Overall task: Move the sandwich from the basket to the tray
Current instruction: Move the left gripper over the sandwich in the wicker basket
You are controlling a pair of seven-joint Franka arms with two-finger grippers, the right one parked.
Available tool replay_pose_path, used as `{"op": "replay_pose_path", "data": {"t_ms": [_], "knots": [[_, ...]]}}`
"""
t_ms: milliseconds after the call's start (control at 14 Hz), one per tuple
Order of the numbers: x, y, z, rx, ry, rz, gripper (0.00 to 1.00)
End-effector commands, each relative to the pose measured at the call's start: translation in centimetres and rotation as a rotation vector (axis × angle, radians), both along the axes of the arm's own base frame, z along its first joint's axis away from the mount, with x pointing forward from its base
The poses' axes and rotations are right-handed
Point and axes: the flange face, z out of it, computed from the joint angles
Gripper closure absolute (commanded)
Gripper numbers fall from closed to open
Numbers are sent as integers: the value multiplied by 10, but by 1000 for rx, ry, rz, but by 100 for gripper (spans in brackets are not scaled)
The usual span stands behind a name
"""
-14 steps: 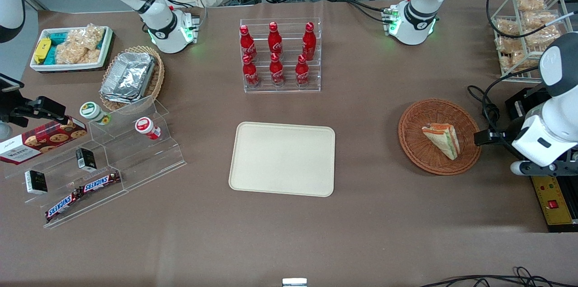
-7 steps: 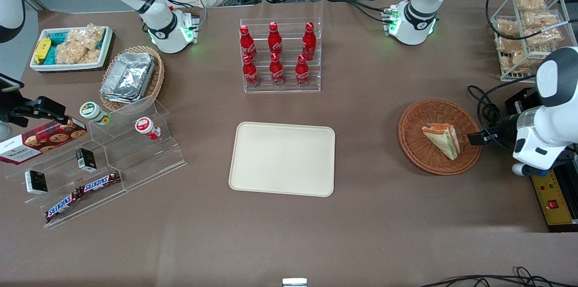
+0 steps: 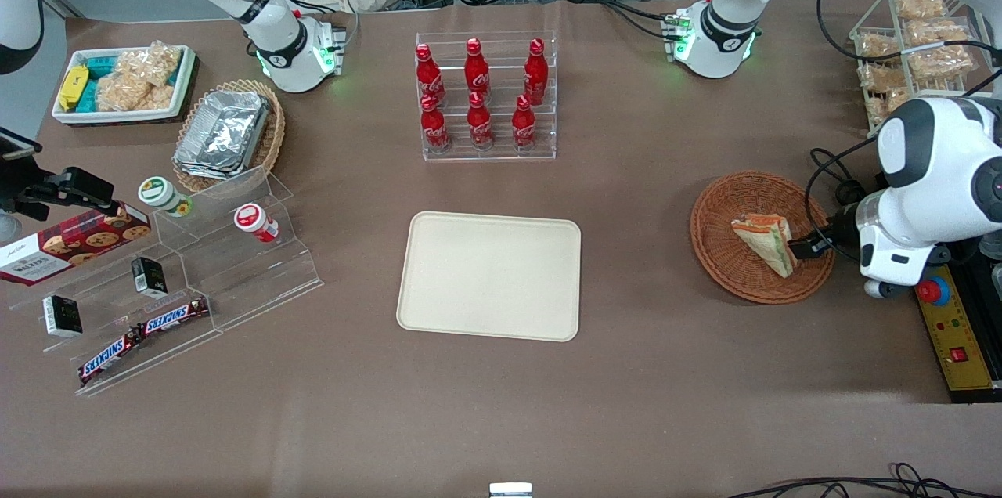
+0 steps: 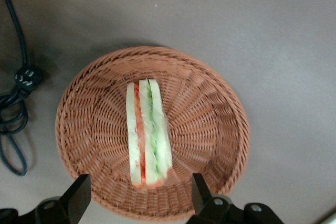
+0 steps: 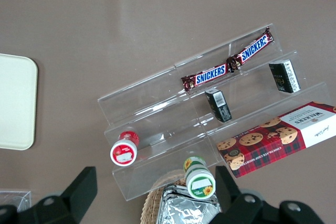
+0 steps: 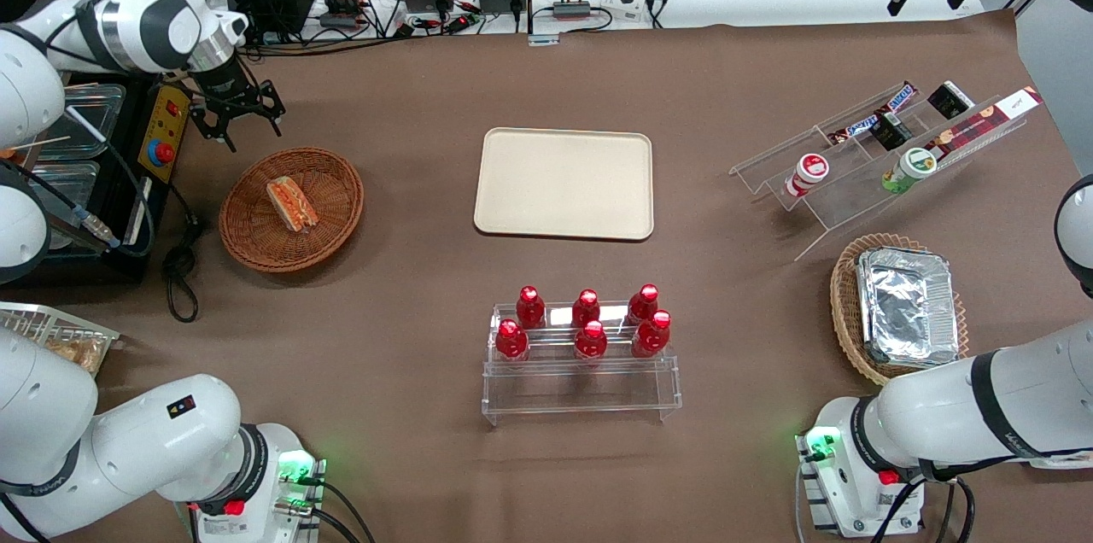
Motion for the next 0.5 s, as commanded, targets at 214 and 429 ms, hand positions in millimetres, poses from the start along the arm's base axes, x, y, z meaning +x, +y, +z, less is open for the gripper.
{"op": "replay_pose_path", "data": {"t_ms": [214, 429], "knots": [[-34, -6, -26, 26, -110, 101, 8], [-40, -8, -32, 27, -126, 99, 8]]}}
